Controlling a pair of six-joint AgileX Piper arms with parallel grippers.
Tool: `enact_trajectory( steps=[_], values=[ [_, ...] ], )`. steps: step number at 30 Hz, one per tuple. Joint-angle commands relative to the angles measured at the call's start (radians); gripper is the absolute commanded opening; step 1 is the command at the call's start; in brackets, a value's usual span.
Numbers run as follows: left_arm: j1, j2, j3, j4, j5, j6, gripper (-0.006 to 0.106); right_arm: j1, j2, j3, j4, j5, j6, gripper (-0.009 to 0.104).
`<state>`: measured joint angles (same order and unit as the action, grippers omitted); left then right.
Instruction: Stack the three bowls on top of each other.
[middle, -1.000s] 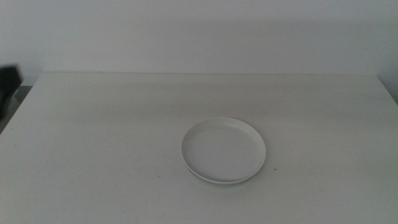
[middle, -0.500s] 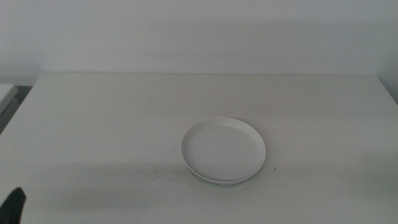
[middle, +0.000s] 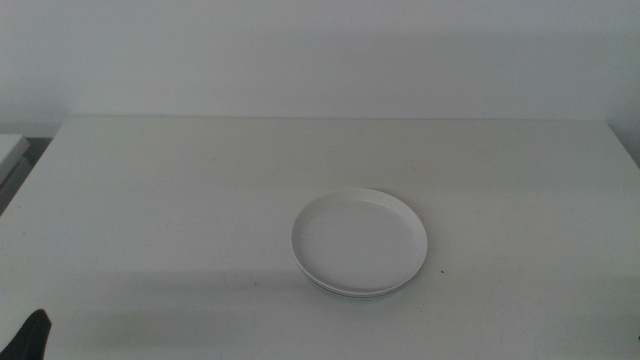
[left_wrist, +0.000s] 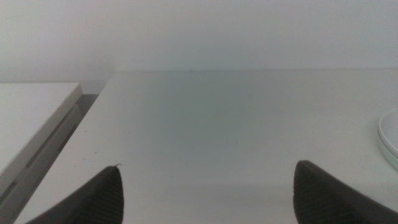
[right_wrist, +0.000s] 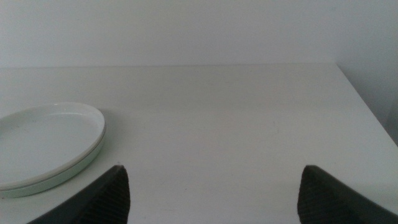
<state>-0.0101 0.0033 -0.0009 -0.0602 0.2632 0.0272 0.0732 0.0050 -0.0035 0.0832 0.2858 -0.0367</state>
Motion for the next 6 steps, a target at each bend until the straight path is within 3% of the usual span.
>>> enact_trajectory(
  steps=[1, 6],
  values=[
    [0.000, -0.003, 0.001, 0.001, -0.014, 0.000, 0.094, -0.004, -0.005, 0.004, 0.001, -0.012, -0.005, 0.093],
    [0.000, -0.003, 0.001, 0.001, -0.014, 0.000, 0.094, -0.004, -0.005, 0.004, 0.001, -0.023, -0.005, 0.093]
  ],
)
